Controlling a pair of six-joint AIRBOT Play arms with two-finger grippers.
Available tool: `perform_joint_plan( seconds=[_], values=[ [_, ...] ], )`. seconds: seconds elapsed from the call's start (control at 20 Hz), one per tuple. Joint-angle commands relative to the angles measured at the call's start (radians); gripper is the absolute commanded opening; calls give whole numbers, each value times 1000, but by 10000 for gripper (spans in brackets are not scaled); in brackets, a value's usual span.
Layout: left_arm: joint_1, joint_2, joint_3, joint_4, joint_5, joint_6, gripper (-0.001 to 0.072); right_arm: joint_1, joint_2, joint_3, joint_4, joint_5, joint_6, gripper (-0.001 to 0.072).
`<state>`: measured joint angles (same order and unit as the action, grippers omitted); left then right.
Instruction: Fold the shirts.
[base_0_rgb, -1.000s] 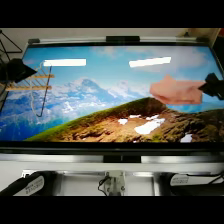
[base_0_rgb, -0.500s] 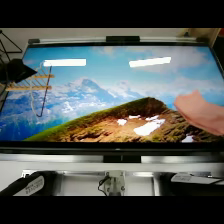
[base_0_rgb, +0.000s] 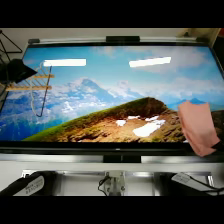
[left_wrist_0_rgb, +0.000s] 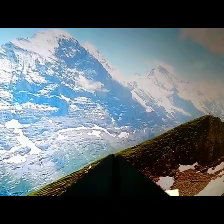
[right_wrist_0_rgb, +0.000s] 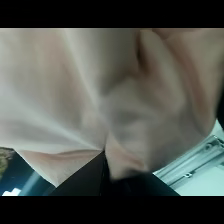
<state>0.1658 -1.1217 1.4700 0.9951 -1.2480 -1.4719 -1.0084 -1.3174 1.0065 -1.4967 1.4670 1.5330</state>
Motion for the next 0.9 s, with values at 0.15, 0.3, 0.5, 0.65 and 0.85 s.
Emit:
perform_joint_plan(
  seconds=[0.15, 0.3, 0.5, 0.65, 0.85],
  values=[
    [0, -11, 0, 0, 0, 4, 28, -6, 40, -105, -54, -73, 32, 82],
    [0, -14, 0, 0, 1, 4, 28, -6, 41, -105, -54, -61, 44, 504],
    [0, -23, 0, 1, 1, 5, 27, 1, 51, 16, -95, 44, -20, 561],
    [-42, -40, 2, 74, 1, 4, 25, 113, 85, 239, -28, -45, -34, 562],
    [-258, -95, 6, 488, -76, -128, 26, 461, 129, 389, 37, -251, -35, 559]
  ],
)
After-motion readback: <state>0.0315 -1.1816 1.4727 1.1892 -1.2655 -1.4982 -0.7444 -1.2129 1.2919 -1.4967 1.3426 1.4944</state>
